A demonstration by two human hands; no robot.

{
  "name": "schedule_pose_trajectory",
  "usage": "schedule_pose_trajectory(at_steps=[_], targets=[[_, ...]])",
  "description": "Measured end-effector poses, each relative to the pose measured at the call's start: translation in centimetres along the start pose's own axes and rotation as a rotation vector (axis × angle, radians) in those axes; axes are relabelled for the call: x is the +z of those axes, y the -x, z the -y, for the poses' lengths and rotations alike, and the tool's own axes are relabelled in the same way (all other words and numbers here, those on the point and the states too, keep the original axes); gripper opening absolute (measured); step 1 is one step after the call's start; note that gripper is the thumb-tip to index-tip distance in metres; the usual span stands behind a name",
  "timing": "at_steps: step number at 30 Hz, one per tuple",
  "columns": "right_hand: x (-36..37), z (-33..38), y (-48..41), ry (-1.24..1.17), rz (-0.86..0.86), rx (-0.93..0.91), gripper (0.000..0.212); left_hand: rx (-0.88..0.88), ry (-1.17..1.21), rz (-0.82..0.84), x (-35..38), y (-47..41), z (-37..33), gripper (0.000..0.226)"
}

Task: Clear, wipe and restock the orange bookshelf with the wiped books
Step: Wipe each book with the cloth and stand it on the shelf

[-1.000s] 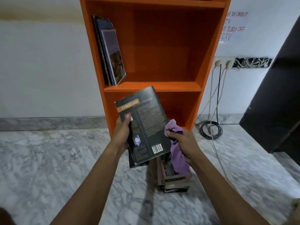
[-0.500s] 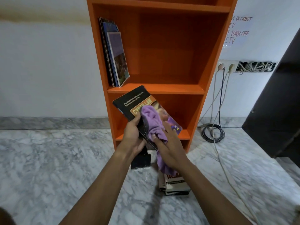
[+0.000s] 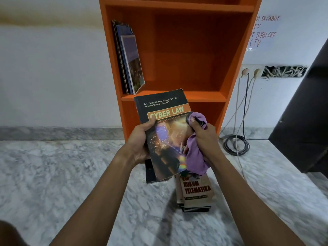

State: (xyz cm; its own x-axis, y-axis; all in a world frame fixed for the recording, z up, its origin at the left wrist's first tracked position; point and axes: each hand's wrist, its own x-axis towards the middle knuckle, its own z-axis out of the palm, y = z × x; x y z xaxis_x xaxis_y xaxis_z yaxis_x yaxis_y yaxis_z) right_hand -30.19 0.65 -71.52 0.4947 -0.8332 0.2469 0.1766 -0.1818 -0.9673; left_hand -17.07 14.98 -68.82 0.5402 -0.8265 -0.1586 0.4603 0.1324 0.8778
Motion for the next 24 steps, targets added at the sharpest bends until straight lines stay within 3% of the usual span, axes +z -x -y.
schedule_pose_trajectory(at_steps=[4,9,13,16,19,24], targets=[[0.6,0.1,-0.5,0.098,-0.107,-0.141,0.024,-0.010,-0.433,0.006,-1.9,-0.1,-0.4,0.017],[1.5,0.6,-2.7,0.158,-0.149,-0.143,0.020,0.166,-0.511,0.043,-3.1,-0.3,-0.8,0.029],[2.6,2.2,-6.3,0.284,-0.074,-0.138,0.020,0.346,-0.555,-0.059,-2.7,-2.2,-2.5,0.027],[4.3,3.3,-9.9,0.413,-0.164,-0.233,0.014,0.501,-0.668,-0.155,-2.1,-4.9,-4.9,0.033],[6.6,3.9,-13.8,0.404,-0.255,-0.305,0.008,0.640,-0.765,-0.253,-2.0,-8.8,-8.2,0.030],[10.5,3.5,-18.1,0.362,-0.142,-0.297,0.019,0.799,-0.937,-0.496,-1.0,-16.0,-13.2,0.021]])
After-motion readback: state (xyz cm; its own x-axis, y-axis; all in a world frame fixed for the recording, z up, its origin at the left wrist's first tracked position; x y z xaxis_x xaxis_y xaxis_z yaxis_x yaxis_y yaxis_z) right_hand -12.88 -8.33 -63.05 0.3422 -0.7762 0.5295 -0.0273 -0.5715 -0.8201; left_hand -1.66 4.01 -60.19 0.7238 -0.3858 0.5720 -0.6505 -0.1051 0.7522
